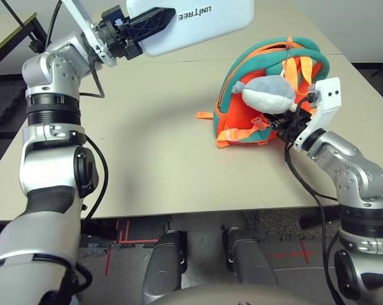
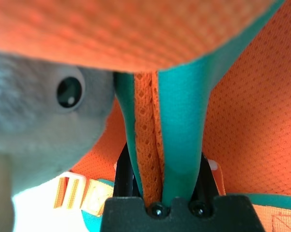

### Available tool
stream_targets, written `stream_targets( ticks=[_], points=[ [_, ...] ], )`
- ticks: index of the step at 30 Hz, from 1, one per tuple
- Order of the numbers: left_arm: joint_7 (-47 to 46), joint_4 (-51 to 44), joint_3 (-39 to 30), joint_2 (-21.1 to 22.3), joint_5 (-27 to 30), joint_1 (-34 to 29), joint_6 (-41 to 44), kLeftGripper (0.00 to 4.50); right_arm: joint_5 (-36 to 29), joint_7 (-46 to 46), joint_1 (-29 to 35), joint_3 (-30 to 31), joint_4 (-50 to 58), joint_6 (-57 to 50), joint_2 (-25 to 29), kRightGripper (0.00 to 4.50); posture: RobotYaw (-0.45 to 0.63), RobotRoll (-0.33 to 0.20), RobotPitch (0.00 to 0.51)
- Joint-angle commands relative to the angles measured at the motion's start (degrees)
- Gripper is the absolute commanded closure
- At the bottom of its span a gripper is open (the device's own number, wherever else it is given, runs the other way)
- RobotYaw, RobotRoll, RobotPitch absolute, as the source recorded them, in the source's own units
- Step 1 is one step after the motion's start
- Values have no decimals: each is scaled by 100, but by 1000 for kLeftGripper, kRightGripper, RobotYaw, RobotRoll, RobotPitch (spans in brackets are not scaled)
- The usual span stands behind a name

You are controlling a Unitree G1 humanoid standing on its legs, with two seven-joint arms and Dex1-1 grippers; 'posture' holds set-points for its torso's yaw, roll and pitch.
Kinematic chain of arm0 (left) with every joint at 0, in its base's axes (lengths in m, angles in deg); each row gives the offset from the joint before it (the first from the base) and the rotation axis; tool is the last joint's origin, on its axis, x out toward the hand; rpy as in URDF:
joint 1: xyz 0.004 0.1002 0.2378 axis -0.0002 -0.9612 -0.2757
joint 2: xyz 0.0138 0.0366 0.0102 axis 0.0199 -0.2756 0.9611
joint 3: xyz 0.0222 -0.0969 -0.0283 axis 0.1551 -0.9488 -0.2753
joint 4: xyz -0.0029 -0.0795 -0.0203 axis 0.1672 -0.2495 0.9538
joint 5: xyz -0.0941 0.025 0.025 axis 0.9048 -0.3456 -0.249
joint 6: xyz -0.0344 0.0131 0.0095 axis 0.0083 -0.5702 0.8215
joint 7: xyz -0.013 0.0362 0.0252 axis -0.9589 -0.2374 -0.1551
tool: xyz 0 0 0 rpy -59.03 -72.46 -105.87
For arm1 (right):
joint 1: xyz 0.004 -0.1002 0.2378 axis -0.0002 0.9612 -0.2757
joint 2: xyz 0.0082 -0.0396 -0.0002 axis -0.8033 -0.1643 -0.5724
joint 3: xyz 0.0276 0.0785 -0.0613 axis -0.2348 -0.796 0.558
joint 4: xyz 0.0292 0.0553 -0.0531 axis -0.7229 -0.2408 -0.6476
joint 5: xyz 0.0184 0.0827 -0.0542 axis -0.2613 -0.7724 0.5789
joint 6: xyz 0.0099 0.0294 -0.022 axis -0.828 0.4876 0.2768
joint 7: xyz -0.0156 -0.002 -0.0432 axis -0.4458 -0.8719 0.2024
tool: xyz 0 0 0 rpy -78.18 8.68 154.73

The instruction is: Put the pencil case into the backpack and zip it.

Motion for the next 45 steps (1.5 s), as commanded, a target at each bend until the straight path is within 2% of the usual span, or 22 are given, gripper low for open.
stream_targets(
  ticks=[1, 11, 29, 39, 45],
  points=[
    [197, 212, 75, -41, -178, 202, -168, 3278, 102, -26, 50, 139, -173, -172, -5, 4275, -183, 0, 118],
    [666, 627, 210, -59, -512, 118, -391, 3278, 110, -48, 18, 124, -165, -199, 16, 4275, -188, 0, 125],
    [1960, 470, 694, 403, -649, 102, 238, 3278, 208, -38, -86, 168, -306, -176, -28, 4275, -187, 0, 134],
    [1289, 890, 1025, -17, -1550, 118, -1165, 3278, 222, -47, -133, 134, -325, -190, -7, 4275, -188, 0, 134],
    [1119, 1038, 1097, -396, -1800, 312, -1490, 3278, 241, -39, -176, 157, -373, -177, -17, 4275, -183, 0, 133]
  ],
)
